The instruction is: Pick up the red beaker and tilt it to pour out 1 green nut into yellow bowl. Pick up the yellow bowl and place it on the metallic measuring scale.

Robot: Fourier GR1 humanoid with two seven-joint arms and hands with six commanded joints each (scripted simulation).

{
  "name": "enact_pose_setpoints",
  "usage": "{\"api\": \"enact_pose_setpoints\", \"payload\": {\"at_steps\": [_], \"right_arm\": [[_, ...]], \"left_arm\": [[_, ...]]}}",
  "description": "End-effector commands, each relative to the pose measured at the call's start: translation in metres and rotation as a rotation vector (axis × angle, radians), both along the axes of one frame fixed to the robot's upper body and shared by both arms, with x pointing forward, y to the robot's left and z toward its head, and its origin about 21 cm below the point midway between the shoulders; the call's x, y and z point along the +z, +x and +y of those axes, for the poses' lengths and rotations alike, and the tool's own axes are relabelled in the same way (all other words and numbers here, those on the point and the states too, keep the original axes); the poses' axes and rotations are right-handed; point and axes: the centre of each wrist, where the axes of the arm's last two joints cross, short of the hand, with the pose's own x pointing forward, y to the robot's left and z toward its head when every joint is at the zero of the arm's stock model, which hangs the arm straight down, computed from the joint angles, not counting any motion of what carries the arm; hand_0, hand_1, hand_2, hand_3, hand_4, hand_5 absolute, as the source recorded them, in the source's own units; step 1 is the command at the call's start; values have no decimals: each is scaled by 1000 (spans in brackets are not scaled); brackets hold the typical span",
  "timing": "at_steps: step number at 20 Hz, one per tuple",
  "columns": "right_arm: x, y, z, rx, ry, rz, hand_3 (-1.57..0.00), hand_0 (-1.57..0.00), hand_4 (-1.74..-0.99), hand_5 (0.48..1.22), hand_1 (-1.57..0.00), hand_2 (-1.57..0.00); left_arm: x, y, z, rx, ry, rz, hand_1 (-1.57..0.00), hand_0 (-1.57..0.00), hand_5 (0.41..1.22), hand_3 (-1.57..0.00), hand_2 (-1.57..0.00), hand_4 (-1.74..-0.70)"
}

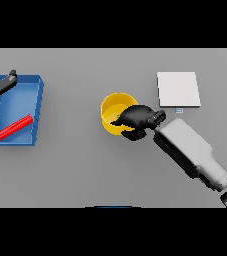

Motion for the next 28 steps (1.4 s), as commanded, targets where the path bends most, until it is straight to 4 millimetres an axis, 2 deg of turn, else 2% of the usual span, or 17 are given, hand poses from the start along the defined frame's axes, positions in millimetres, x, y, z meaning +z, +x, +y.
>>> {"api": "enact_pose_setpoints", "payload": {"at_steps": [1,2,4,6,11,13,16,19,22,26,28], "right_arm": [[-1,-1,-3,11,-4,19,-691,-1027,-1571,1090,-991,-965],[-1,-1,-5,13,-5,29,-867,-1136,-1604,1116,-1107,-1086],[1,-2,-2,5,-18,36,-1019,-1292,-1649,1154,-1274,-1261],[4,0,-6,9,-8,40,-1142,-1393,-1682,1178,-1381,-1314],[12,-1,-11,3,3,26,-1192,-1513,-1722,1207,-1509,-1453],[23,0,-14,-1,22,15,-1192,-1534,-1729,1212,-1531,-1490],[49,1,-17,4,26,-21,-1377,-1552,-1731,1216,-1551,-1506],[78,4,-21,-28,9,-75,-1335,-1561,-1726,1219,-1561,-1538],[89,-3,-34,-59,14,-79,-1262,-1566,-1721,1219,-1566,-1554],[103,-8,-55,-51,17,-109,-1238,-1569,-1719,1220,-1569,-1564],[115,-1,-64,-73,12,-155,-1318,-1570,-1720,1220,-1570,-1567]], "left_arm": [[-1,-3,1,-2,-3,-4,1,1,727,1,1,-800],[-1,-2,0,-1,3,1,1,1,728,1,1,-799],[0,-4,1,-7,9,-7,1,1,727,1,1,-799],[4,-4,0,-10,4,-9,1,1,725,1,1,-802],[3,-5,2,-5,7,-4,1,1,725,1,1,-803],[4,-4,1,-5,9,8,1,1,724,1,1,-801],[1,-5,3,-5,16,-1,1,1,721,1,1,-798],[3,-7,-1,-13,9,-8,1,1,720,1,1,-799],[3,-7,-1,-10,4,-5,1,1,723,1,1,-806],[6,-6,0,-10,24,-12,1,1,723,1,1,-800],[9,-6,5,-6,13,-18,1,1,735,1,1,-809]]}}
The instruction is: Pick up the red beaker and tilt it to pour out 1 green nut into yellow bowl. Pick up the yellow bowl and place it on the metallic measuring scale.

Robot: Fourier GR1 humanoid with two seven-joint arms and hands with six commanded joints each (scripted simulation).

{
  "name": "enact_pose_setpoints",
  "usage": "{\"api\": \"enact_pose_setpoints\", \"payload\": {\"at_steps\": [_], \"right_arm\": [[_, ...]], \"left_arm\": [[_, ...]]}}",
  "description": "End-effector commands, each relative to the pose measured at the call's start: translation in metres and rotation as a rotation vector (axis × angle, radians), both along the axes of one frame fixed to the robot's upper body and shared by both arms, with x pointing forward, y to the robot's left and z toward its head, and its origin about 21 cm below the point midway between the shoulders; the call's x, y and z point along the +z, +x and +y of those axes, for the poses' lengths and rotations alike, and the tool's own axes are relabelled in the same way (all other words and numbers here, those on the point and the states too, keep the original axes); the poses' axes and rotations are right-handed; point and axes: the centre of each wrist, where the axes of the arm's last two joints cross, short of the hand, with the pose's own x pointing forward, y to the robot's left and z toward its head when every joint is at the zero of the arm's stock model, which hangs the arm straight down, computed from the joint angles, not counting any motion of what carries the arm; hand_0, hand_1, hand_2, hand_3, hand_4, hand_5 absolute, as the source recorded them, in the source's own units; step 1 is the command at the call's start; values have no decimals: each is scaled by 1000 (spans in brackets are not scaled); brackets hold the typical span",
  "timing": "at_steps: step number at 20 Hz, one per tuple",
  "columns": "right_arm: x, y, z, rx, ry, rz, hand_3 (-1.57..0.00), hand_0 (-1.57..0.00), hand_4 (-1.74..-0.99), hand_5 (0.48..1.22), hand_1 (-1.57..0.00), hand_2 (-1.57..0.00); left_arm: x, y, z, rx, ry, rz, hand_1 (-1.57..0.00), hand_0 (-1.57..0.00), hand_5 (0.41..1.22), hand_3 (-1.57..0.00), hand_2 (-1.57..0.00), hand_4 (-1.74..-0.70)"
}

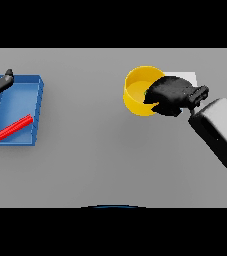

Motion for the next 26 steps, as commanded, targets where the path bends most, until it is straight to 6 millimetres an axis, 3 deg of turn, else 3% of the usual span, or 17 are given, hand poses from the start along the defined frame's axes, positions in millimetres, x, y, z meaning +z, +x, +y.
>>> {"api": "enact_pose_setpoints", "payload": {"at_steps": [1,3,8,13,21,26], "right_arm": [[0,4,-3,-30,-2,-12,-1325,-1570,-1720,1221,-1570,-1567],[5,15,-16,-83,-9,-55,-1274,-1570,-1719,1221,-1570,-1569],[-2,37,-47,-205,24,-51,-1211,-1571,-1720,1221,-1571,-1570],[-19,55,-74,-308,6,-50,-1168,-1571,-1720,1221,-1571,-1571],[-57,71,-97,-395,12,-30,-1410,-1571,-1724,1221,-1568,-1571],[-72,74,-94,-433,5,-14,-1497,-1571,-1727,1221,-1491,-1566]], "left_arm": [[0,0,-2,0,-3,-2,1,1,741,1,1,-811],[-3,-2,-4,3,2,4,1,1,737,1,1,-802],[7,-7,-12,14,14,18,1,1,750,1,1,-818],[3,-7,-10,40,12,30,1,1,774,1,1,-829],[5,-8,-5,43,20,36,1,1,749,1,1,-807],[6,-4,-6,40,16,32,1,1,725,1,1,-800]]}}
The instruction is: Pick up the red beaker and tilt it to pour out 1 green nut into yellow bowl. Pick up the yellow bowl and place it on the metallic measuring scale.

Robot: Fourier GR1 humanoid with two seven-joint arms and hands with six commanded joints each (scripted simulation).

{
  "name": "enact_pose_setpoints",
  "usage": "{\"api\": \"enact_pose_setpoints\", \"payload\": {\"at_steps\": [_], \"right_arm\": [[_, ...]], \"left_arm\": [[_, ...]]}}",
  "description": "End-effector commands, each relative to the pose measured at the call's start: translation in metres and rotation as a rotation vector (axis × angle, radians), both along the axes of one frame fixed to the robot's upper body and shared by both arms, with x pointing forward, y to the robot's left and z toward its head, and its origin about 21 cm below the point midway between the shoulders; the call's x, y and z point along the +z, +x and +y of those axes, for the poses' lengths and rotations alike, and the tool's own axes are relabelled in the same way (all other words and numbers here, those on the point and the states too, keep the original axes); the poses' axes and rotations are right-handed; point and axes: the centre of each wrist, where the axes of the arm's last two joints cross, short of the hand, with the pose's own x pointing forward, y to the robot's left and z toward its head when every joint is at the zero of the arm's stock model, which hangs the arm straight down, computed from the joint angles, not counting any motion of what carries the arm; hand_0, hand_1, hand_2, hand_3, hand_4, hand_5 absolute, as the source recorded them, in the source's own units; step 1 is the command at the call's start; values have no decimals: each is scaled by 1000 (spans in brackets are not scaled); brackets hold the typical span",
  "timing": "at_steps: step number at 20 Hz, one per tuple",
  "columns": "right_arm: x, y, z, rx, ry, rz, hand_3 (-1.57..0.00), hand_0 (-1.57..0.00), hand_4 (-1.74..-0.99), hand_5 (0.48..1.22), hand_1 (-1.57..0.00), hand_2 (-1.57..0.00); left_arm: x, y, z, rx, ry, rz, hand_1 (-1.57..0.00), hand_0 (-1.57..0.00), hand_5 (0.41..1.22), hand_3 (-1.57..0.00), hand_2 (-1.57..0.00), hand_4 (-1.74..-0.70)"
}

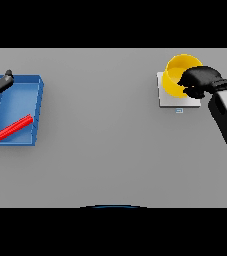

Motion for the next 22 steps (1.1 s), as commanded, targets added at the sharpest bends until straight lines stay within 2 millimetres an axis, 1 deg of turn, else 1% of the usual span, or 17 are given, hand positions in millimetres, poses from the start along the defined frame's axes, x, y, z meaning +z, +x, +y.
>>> {"api": "enact_pose_setpoints", "payload": {"at_steps": [1,3,5,6,7,8,9,10,11,12,13,15,16,17,18,20,22], "right_arm": [[-1,0,0,7,5,-3,-1510,-1571,-1727,1221,-1475,-1567],[-4,3,-4,10,10,2,-1481,-1548,-1721,1221,-1420,-1568],[-6,3,-3,-1,20,28,-1165,-1536,-1728,1221,-1411,-1569],[-6,5,-4,-11,28,38,-1022,-1543,-1659,1221,-1443,-1496],[-6,5,-6,-30,23,44,-907,-1525,-1596,1134,-1350,-1348],[-8,5,-6,-36,27,51,-824,-1219,-1548,1053,-1083,-1132],[-5,6,-7,-33,35,54,-762,-975,-1504,983,-866,-954],[-8,6,-4,-32,37,63,-711,-780,-1470,928,-692,-810],[-7,7,-5,-28,31,64,-670,-624,-1444,887,-554,-694],[-2,9,-3,-30,35,66,-635,-499,-1425,851,-443,-597],[-5,8,-6,-20,32,75,-604,-399,-1410,821,-354,-518],[-8,8,-7,-10,24,83,-541,-255,-1385,780,-226,-390],[-6,10,-6,0,21,82,-507,-204,-1372,766,-181,-336],[-9,10,-4,6,11,88,-475,-163,-1356,755,-144,-288],[-8,10,-7,20,17,93,-442,-130,-1346,746,-115,-244],[-7,12,0,10,-4,102,-387,-83,-1325,737,-73,-173],[-8,12,-3,17,-11,109,-348,-53,-1308,733,-47,-115]], "left_arm": [[-1,1,-2,-3,-2,5,1,1,728,1,1,-805],[3,0,-2,-12,-4,-7,1,1,734,1,1,-806],[0,1,-2,-3,-1,3,1,1,740,1,1,-811],[-1,2,-1,-3,-2,7,1,1,745,1,1,-813],[0,3,-2,-7,-4,8,1,1,745,1,1,-812],[-3,1,-3,-6,-4,7,1,1,744,1,1,-812],[-4,2,-6,-12,-11,8,1,1,744,1,1,-815],[-4,2,-5,-7,-10,9,1,1,745,1,1,-812],[-2,4,-6,-10,-4,12,1,1,742,1,1,-809],[-2,6,-7,-8,2,8,1,1,740,1,1,-805],[-5,6,-5,-6,5,9,1,1,738,1,1,-806],[-6,8,-6,-8,-2,9,1,1,739,1,1,-810],[-8,8,-7,-7,-2,12,1,1,737,1,1,-811],[-7,9,-6,0,-2,14,1,1,736,1,1,-812],[-5,10,-6,1,3,12,1,1,736,1,1,-809],[-6,9,-6,-1,-14,5,1,1,733,1,1,-816],[-3,11,-5,5,-13,4,1,1,734,1,1,-821]]}}
